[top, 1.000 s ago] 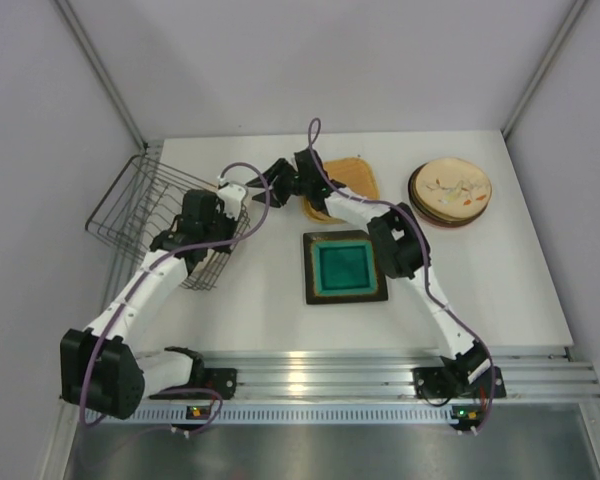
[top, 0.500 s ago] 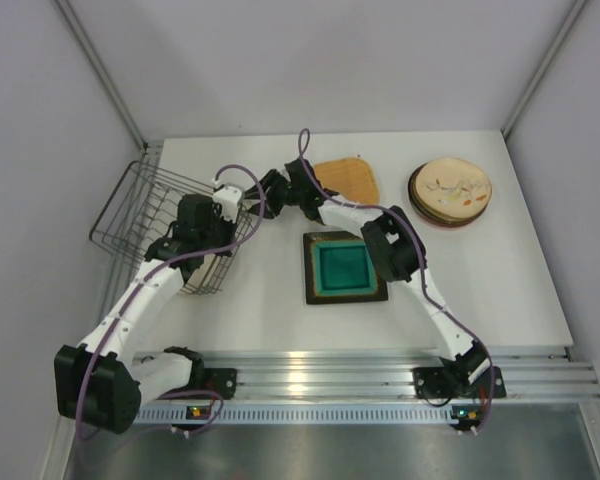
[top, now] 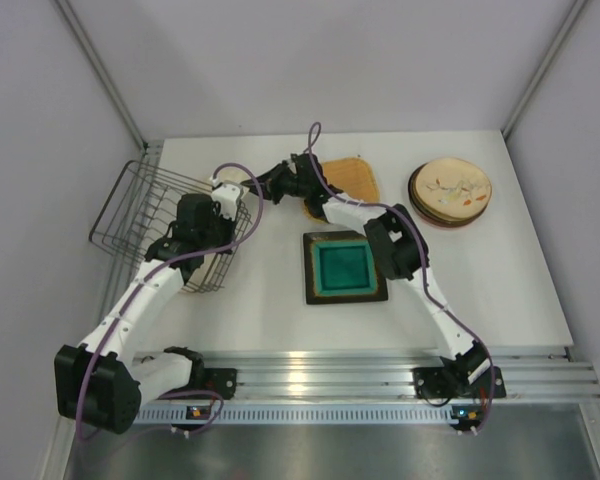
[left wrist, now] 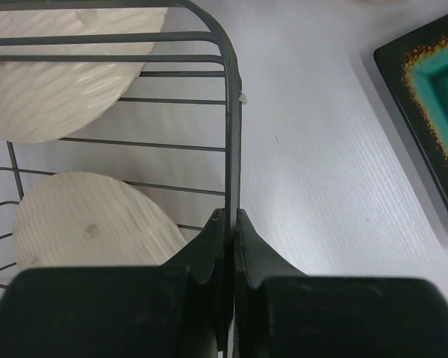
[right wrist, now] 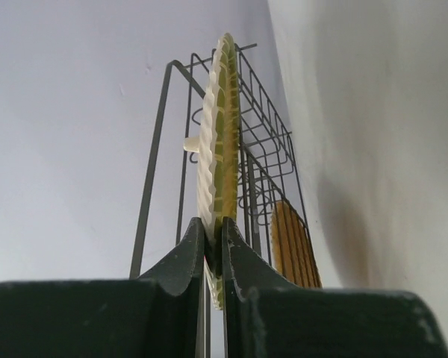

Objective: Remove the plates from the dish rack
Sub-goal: Grab a plate with the right arm, then place the plate on the table

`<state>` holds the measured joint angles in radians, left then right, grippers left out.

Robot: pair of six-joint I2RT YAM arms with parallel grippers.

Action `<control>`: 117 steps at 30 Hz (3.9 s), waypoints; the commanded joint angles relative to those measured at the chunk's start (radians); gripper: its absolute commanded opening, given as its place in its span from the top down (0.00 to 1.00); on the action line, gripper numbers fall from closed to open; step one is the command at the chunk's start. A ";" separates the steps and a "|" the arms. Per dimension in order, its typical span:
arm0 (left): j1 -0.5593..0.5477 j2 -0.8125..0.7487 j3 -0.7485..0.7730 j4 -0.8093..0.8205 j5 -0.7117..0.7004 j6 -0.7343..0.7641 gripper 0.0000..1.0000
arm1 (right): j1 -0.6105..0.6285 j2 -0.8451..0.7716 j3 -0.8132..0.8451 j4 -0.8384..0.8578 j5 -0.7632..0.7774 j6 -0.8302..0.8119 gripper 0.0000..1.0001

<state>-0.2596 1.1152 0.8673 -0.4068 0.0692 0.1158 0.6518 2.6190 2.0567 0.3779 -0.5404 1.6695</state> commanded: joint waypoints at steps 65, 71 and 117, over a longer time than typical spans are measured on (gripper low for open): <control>0.022 0.130 0.076 0.071 -0.259 -0.169 1.00 | -0.211 -0.261 -0.013 0.211 -0.251 -0.400 1.00; 0.023 0.273 0.185 0.075 -0.310 -0.202 1.00 | -0.215 -0.558 -0.196 -0.247 -0.160 -0.883 1.00; 0.071 0.546 0.297 0.177 -0.209 -0.519 0.51 | 0.118 -0.573 -0.225 -0.739 1.187 -1.975 1.00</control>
<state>-0.2447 1.7458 1.2068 -0.2253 -0.0677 -0.3496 0.7692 2.0338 1.7538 -0.4713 0.5541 -0.2295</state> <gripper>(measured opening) 0.463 0.048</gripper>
